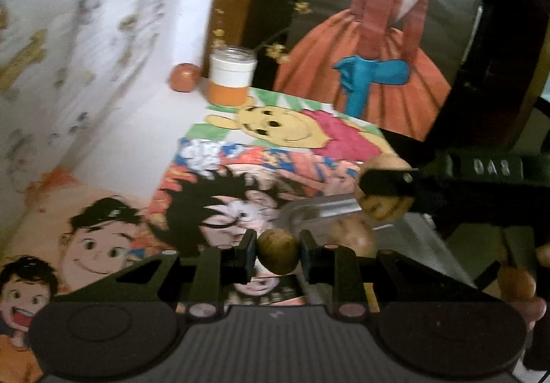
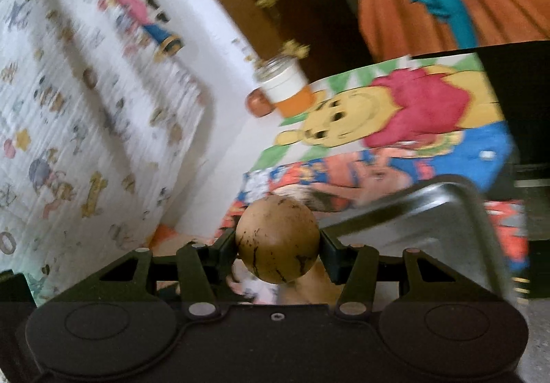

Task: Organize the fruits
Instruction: 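Carry the brown fruit over the tray with the right tool while the left carries the nut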

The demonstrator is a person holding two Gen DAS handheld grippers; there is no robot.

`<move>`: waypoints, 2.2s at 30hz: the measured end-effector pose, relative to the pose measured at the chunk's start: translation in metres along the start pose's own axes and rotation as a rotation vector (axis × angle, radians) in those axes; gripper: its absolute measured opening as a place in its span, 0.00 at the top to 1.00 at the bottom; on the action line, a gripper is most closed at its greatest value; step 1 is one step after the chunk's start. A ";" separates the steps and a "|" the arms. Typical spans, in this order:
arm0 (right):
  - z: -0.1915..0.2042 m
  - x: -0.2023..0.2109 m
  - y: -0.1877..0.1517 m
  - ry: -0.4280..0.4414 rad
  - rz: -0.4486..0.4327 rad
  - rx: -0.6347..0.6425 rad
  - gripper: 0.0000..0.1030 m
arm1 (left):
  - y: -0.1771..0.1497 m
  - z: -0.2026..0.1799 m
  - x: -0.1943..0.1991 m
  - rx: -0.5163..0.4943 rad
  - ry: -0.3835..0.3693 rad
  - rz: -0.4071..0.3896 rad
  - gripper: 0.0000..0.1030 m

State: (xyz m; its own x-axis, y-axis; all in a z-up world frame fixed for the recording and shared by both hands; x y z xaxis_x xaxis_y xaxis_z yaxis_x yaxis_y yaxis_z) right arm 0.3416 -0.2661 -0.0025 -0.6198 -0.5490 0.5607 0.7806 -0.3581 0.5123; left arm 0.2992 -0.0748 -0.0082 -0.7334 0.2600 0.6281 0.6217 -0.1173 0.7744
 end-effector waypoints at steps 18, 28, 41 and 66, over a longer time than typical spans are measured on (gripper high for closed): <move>-0.099 0.094 -0.047 -0.128 -0.076 -0.029 0.48 | 0.010 -0.081 -0.030 -0.109 -0.164 0.027 0.72; -0.106 0.102 -0.071 -0.151 -0.096 -0.022 0.48 | 0.009 -0.117 -0.059 -0.161 -0.241 0.079 0.72; -0.094 0.090 -0.088 -0.222 -0.107 0.093 0.48 | 0.001 -0.123 -0.087 -0.190 -0.210 0.140 0.72; -0.097 0.085 -0.092 -0.233 -0.112 0.109 0.47 | -0.006 -0.125 -0.099 -0.197 -0.203 0.165 0.71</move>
State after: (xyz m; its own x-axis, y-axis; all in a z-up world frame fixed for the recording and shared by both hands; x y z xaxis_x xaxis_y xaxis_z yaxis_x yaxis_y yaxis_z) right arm 0.2249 -0.3532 -0.0657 -0.7134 -0.3174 0.6248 0.7008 -0.3164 0.6394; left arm 0.3338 -0.2192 -0.0661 -0.5453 0.4052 0.7338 0.6480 -0.3515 0.6757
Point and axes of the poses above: each gripper's, at about its wrist camera, not at the fingertips, and x roughly against the way its jaws point, z to its left, y to its top, the point moved 8 cm from there along -x, roughly the way its jaws point, and after that the axes turned 12 degrees about -x, right-handed, at the moved point
